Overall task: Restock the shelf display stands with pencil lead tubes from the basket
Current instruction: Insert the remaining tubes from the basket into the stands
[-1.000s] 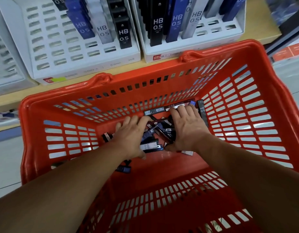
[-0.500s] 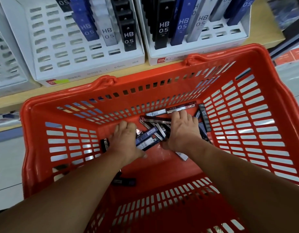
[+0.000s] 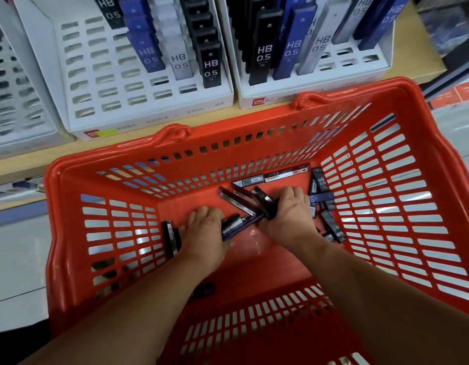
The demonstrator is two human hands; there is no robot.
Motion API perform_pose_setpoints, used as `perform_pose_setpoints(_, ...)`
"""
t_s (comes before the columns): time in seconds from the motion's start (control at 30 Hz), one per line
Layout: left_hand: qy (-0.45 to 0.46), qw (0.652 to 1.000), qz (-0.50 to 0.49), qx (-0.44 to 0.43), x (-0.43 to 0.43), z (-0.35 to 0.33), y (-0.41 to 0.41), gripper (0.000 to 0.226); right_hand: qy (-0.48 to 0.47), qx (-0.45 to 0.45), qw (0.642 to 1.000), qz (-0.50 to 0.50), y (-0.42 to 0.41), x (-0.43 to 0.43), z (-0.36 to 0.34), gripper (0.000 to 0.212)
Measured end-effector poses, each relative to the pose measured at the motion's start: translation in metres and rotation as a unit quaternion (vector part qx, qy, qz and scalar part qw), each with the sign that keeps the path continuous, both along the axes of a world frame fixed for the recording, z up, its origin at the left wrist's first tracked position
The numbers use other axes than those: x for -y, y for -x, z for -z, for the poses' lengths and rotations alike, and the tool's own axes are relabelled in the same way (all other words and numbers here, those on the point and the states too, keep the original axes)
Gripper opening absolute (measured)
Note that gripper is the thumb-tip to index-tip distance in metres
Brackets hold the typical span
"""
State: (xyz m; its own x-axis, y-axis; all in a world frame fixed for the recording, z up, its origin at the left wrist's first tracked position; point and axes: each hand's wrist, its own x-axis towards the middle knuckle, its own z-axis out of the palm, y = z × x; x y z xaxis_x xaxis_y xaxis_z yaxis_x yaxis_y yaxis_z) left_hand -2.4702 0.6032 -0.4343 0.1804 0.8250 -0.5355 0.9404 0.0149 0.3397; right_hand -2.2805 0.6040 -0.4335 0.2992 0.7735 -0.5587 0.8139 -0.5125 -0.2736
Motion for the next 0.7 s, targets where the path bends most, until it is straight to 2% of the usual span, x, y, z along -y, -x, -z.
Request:
perform_pose_setpoints(0.23, -0.049, 0.999, 0.012, -0.004, 0.01, 0.0, -0.004, 0.037, -0.068, 0.027, 0.997, -0.018, 0.013, 0.011, 0.001, 0.057)
perform_pose_setpoints(0.3, -0.051, 0.999, 0.019, -0.002, 0.007, 0.0, -0.006, 0.039, -0.079, 0.036, 0.995, -0.041, 0.014, 0.013, 0.003, 0.053)
perform_pose_setpoints(0.43, -0.037, 0.999, 0.035, -0.013, -0.001, -0.004, -0.005, 0.043, -0.067, 0.04, 0.994, -0.072, 0.015, 0.014, 0.004, 0.04)
perform_pose_setpoints(0.6, -0.009, 0.999, 0.014, 0.038, -0.01, -0.013, 0.002, 0.018, -0.049, 0.004, 0.996, -0.072, 0.009, 0.009, -0.006, 0.035)
perform_pose_setpoints(0.7, 0.04, 0.996, -0.017, 0.073, -0.012, -0.026, 0.003, 0.015, -0.054, -0.037, 0.997, -0.028, 0.007, 0.004, -0.023, 0.029)
